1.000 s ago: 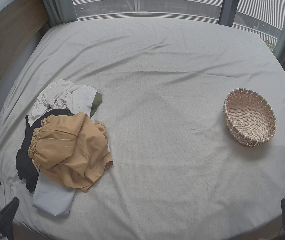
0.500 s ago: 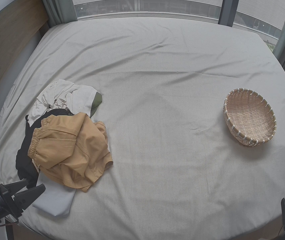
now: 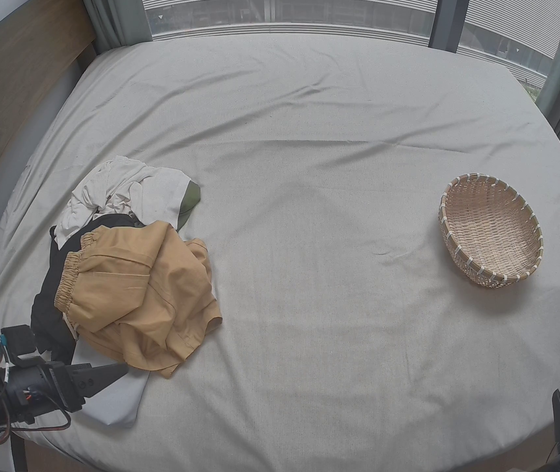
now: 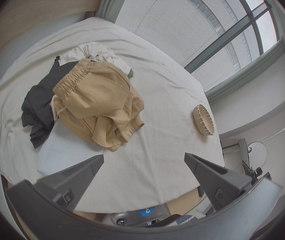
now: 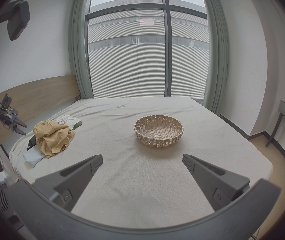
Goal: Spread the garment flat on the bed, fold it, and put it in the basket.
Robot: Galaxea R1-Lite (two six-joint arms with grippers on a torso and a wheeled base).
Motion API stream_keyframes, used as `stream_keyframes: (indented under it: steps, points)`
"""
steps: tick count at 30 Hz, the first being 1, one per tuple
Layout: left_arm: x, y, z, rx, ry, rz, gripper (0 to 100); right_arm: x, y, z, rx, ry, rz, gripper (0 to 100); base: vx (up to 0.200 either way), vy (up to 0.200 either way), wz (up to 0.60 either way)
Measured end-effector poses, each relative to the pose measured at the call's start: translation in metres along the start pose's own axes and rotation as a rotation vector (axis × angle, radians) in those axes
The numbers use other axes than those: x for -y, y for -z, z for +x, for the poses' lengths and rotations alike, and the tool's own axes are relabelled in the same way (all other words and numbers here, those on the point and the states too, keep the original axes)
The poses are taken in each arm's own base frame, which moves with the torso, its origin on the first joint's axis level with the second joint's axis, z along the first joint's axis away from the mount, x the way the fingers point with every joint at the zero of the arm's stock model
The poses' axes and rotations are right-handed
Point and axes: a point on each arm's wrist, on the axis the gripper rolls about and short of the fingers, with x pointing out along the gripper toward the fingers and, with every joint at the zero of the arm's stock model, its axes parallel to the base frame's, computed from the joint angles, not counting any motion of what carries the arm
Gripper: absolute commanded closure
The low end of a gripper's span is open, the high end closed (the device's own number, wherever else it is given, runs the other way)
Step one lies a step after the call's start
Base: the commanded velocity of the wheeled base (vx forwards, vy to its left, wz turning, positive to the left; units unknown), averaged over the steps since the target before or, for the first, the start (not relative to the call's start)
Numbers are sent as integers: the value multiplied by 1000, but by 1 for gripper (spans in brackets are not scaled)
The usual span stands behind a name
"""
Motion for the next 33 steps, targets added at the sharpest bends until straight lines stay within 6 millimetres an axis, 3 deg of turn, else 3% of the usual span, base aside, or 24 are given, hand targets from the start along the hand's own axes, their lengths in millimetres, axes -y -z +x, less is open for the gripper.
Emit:
stream_keyframes:
  steps: [16,33]
  points:
    - [-16,6,51,-159,-39,-38,0,0,0,0,0,0,-1,0,0,0,0]
    - [-34,10,102,-193,-56,-48,0,0,0,0,0,2,0,0,0,0,0]
